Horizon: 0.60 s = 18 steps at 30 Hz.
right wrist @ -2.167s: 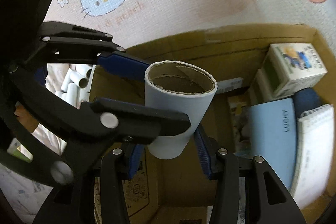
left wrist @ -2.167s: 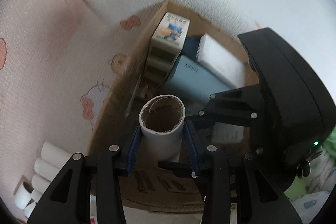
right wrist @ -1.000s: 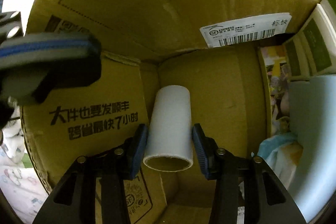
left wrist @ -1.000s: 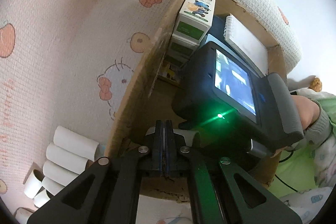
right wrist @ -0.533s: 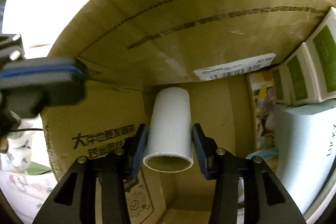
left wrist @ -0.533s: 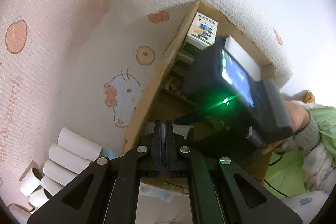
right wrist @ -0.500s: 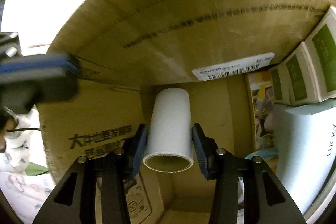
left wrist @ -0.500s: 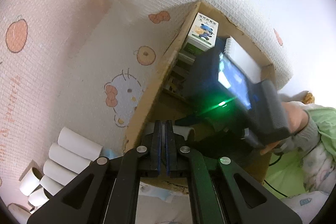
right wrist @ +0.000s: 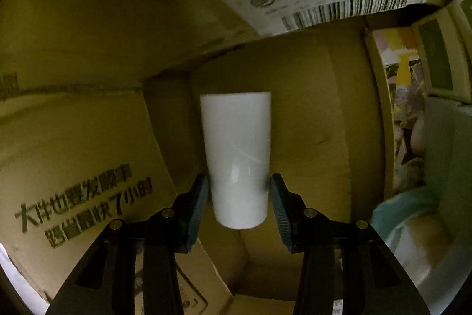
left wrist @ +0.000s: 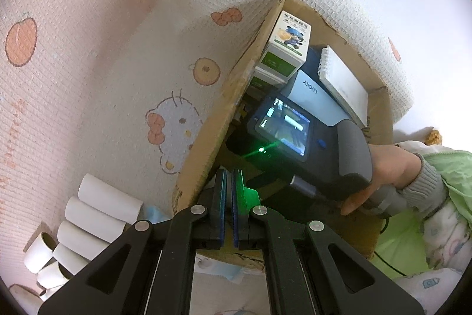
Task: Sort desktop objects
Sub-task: 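Lower the tube into the box with the right gripper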
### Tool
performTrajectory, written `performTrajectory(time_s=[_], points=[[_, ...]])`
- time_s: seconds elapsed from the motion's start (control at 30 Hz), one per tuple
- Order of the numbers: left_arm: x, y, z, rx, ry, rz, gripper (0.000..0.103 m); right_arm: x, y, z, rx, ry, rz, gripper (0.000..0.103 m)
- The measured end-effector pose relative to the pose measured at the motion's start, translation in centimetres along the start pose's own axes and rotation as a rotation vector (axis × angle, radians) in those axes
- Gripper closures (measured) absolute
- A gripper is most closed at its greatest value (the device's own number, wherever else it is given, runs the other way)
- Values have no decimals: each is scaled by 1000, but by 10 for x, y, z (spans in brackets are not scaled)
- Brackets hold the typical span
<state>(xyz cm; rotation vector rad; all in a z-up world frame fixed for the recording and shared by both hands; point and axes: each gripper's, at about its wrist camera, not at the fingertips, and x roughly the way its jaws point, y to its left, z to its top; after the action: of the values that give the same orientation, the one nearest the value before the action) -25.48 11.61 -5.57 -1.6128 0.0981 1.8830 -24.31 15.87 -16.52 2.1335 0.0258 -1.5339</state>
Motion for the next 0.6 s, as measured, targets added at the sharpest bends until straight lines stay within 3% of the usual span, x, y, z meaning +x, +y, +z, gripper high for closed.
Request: performTrajectory(time_s=[0.2, 0.6], points=[[3, 2, -1, -4, 10, -9, 101, -8, -2, 7, 12, -24, 85, 62], [5, 2, -5, -27, 20, -13, 101, -15, -5, 11, 18, -120, 129, 64]])
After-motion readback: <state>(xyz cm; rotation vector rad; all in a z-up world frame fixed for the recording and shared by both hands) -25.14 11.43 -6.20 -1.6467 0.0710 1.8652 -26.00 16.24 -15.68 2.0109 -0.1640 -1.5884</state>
